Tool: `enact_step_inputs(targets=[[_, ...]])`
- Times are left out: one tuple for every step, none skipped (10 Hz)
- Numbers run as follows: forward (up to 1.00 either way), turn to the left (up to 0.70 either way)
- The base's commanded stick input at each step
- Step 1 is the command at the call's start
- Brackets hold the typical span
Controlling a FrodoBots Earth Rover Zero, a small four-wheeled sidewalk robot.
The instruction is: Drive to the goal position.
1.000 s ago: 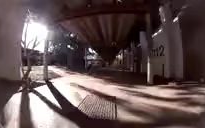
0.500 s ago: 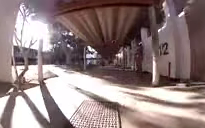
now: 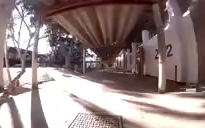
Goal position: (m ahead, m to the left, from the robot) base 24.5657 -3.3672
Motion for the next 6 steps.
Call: enact_step_inputs(targets=[[0.70, 0.00], [0.70, 0.00], [0.70, 0.00], [0.70, 0.00], [0.70, 0.00], [0.70, 0.00]])
